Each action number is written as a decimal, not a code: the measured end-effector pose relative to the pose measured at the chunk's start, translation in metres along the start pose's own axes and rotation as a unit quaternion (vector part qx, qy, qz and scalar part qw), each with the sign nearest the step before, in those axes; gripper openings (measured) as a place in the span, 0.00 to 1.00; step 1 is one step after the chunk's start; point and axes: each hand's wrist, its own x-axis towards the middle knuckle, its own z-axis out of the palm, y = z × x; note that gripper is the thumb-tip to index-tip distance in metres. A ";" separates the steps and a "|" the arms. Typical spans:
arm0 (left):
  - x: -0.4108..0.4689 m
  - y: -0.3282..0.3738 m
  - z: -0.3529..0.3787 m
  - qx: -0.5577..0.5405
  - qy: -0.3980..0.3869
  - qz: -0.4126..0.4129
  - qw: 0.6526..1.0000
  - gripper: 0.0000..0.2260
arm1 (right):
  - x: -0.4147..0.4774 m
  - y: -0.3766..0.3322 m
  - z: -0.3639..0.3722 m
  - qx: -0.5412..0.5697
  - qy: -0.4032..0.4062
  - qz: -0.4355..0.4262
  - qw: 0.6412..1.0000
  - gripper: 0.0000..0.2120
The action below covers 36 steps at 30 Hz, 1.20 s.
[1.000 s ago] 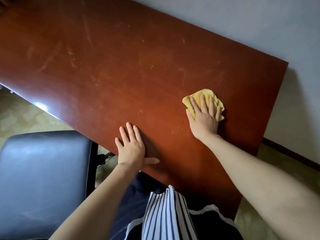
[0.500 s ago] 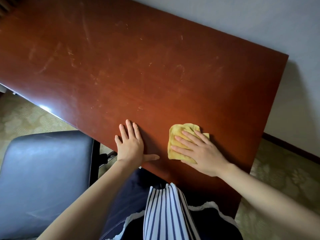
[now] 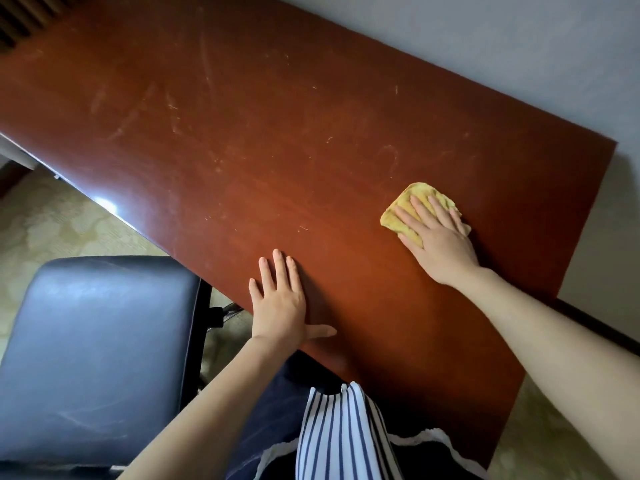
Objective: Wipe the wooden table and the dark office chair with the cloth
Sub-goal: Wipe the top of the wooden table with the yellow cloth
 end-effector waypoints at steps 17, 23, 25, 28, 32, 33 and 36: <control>-0.012 -0.051 0.002 -0.153 0.094 -0.014 0.984 0.35 | 0.000 -0.133 0.019 -0.063 0.003 -0.263 0.963 0.28; 0.009 -0.025 -0.014 -0.203 0.091 0.009 0.975 0.30 | -0.064 -0.092 0.026 0.015 0.008 -0.270 0.963 0.24; 0.020 -0.006 -0.021 -0.205 0.085 0.028 0.975 0.31 | -0.085 -0.069 0.029 0.033 0.012 -0.246 0.969 0.23; 0.039 0.023 -0.032 -0.202 0.085 0.061 0.974 0.34 | -0.114 -0.035 0.033 0.051 0.026 -0.189 0.980 0.23; 0.059 0.054 -0.037 -0.174 0.107 0.106 0.973 0.34 | -0.137 0.007 0.031 0.065 0.027 -0.082 0.994 0.24; 0.064 0.058 -0.036 -0.160 0.113 0.116 0.974 0.34 | -0.139 0.016 0.030 0.066 0.028 -0.053 0.996 0.25; 0.078 0.066 -0.031 -0.118 0.134 0.135 0.975 0.31 | -0.135 0.042 0.025 0.082 0.031 0.030 0.996 0.24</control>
